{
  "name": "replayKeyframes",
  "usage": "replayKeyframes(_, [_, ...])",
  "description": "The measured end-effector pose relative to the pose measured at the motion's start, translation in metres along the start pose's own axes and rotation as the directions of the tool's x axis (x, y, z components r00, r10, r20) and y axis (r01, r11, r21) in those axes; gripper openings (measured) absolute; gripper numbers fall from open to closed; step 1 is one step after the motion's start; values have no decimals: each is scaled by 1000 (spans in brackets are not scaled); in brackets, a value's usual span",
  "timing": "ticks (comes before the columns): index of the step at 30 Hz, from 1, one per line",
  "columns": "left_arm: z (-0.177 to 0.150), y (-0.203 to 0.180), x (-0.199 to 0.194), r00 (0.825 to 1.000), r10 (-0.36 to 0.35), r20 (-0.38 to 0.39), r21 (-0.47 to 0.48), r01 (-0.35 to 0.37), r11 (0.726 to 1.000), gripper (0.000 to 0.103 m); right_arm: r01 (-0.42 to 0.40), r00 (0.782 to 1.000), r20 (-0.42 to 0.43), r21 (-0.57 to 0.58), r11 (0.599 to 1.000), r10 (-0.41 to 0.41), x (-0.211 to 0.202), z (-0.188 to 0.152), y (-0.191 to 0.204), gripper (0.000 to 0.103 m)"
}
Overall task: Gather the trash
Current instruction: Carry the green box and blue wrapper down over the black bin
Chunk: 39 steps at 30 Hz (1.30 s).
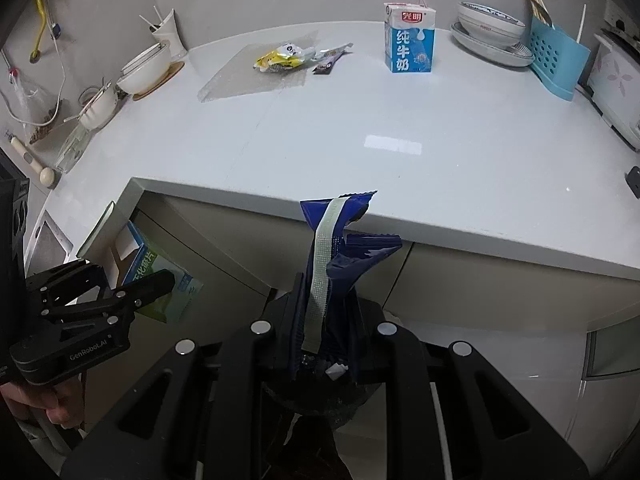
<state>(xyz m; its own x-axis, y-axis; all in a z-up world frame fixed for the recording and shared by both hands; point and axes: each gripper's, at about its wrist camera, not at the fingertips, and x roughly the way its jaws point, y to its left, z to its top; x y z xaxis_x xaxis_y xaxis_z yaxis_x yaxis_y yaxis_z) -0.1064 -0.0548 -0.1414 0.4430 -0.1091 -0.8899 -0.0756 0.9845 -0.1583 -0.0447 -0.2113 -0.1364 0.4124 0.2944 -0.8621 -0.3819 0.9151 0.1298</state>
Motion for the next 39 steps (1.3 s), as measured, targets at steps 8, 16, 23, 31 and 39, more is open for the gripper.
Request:
replayKeyframes(8, [-16,8,20,1000,21,-3,-3,-21,1000,46,-43,998,-49,-34,998,41,32,-23,10,17])
replayKeyframes(16, [-33,15,53,998,41,-43,8,-41,999,46,-61,994,-94,-76,995,54,63,-46,21,17])
replayKeyframes(23, [-46,25,73,994,61,-92,-16,-62,998,46,-73,986,-158,-87,994,59,95,-59,24,18])
replayKeyframes(31, [-51,33,78,992,82,-98,-15,-84,996,46,-76,973,-224,-108,991,50,129,-68,31,23])
replayKeyframes(39, [-49,32,81,990,91,-111,-5,-92,996,46,-69,971,-235,-95,993,45,141,-68,35,39])
